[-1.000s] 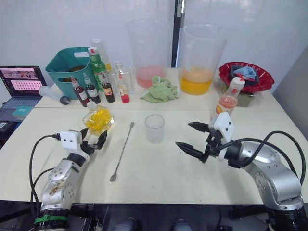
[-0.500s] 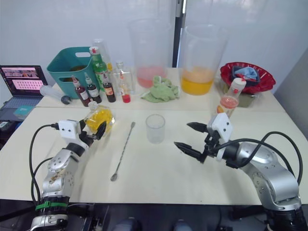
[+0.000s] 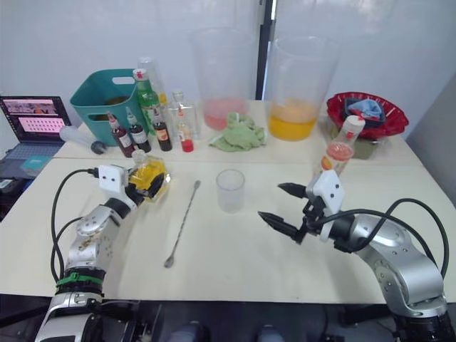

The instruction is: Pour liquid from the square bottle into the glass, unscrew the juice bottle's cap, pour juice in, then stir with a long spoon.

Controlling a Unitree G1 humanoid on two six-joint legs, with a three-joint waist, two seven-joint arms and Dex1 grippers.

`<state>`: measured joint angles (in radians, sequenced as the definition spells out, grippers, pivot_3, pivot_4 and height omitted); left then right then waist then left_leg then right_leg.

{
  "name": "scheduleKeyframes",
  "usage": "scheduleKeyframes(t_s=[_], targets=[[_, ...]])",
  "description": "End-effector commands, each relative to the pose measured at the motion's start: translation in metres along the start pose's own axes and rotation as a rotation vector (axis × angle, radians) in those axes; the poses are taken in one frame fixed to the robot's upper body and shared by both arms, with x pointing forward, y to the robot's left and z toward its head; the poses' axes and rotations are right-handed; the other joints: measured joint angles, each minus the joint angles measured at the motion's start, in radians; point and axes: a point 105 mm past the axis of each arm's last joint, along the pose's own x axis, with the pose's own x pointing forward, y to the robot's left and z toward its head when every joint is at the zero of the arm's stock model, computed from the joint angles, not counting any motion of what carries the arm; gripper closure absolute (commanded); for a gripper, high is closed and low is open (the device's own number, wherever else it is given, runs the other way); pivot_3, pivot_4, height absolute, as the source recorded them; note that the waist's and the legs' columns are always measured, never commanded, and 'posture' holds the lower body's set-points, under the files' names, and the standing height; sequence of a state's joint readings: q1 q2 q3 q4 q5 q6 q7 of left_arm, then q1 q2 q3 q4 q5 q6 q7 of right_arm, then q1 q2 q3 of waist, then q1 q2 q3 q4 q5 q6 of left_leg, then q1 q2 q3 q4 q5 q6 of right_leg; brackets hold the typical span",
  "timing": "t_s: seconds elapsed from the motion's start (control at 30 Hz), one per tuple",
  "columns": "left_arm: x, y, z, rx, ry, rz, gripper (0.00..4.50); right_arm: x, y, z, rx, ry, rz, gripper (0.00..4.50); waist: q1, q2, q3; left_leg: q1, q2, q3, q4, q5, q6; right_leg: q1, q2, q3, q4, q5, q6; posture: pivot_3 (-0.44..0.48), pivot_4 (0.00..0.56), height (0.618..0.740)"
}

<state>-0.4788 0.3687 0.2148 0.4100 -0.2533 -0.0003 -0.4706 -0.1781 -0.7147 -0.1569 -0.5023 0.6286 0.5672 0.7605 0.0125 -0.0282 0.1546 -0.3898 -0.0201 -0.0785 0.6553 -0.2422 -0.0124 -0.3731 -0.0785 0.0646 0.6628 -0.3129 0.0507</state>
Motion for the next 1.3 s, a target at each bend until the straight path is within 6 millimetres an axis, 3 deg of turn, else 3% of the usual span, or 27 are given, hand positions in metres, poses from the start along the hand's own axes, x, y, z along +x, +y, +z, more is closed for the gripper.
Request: scheduleKeyframes(t_s=[0.03,0.27,0.4,0.5,0.57,0.67,0.77,0.93,1.3], targets=[[0.004,-0.003,0.014,0.036,-0.048,-0.026,1.71,-0.001,0.002,0.012,-0.039,-0.039,-0.001,0.0,-0.001,0.0,0.0,0.0,0.0,0.0,0.0,0.0,0.0,0.0,0.0,0.0,0.0,0.0,0.0,0.0,0.15,0.74],[-0.005,0.006,0.019,0.04,-0.071,-0.006,1.71,0.001,0.002,0.011,-0.039,-0.04,0.005,0.0,-0.004,0.0,0.0,0.0,0.0,0.0,0.001,0.0,0.0,0.0,0.0,0.0,0.0,0.0,0.0,0.0,0.15,0.74],[-0.01,0.006,0.039,0.053,-0.145,-0.035,1.71,0.002,0.003,0.011,-0.038,-0.042,0.014,0.0,-0.009,-0.001,0.001,0.0,0.001,0.0,0.001,0.0,0.0,-0.001,0.001,0.0,0.0,0.0,0.0,0.0,0.15,0.74],[-0.019,-0.005,0.061,0.064,-0.177,-0.186,1.71,0.003,0.003,0.012,-0.034,-0.042,0.027,0.0,-0.017,-0.003,0.002,-0.007,0.001,0.0,0.001,0.0,0.0,-0.009,0.001,0.0,0.003,0.0,0.0,0.0,0.15,0.74],[-0.025,-0.013,0.063,0.089,-0.151,-0.274,1.71,0.004,0.004,0.012,-0.033,-0.042,0.034,0.0,-0.023,-0.004,0.002,-0.017,0.002,0.0,0.005,0.0,0.0,-0.019,0.001,0.0,0.006,0.001,-0.001,0.0,0.15,0.74],[-0.031,-0.023,0.066,0.095,-0.129,-0.382,1.71,0.004,0.004,0.012,-0.03,-0.042,0.044,0.0,-0.022,-0.004,0.002,-0.018,0.001,0.0,0.005,0.0,0.0,-0.021,0.0,0.0,0.008,0.001,-0.001,0.0,0.15,0.74],[-0.04,-0.054,0.071,0.101,-0.093,-0.61,1.71,0.002,0.006,0.012,-0.027,-0.042,0.046,0.0,-0.023,-0.004,0.003,-0.018,0.001,0.0,0.005,0.0,0.0,-0.02,0.0,0.0,0.008,0.001,-0.001,0.0,0.15,0.74],[-0.053,-0.088,0.073,0.101,-0.052,-0.849,1.71,-0.001,0.007,0.01,-0.023,-0.039,0.033,0.0,-0.025,-0.003,0.003,-0.017,0.001,0.0,0.005,0.0,0.0,-0.019,0.001,0.0,0.008,0.001,-0.001,0.0,0.15,0.74],[-0.065,-0.16,0.047,0.172,-0.026,-1.246,1.71,-0.018,0.014,0.008,-0.017,-0.021,-0.054,0.0,-0.023,-0.003,0.003,-0.016,0.0,0.0,0.006,0.0,0.001,-0.017,0.001,0.0,0.008,0.001,-0.001,0.0,0.15,0.74]])
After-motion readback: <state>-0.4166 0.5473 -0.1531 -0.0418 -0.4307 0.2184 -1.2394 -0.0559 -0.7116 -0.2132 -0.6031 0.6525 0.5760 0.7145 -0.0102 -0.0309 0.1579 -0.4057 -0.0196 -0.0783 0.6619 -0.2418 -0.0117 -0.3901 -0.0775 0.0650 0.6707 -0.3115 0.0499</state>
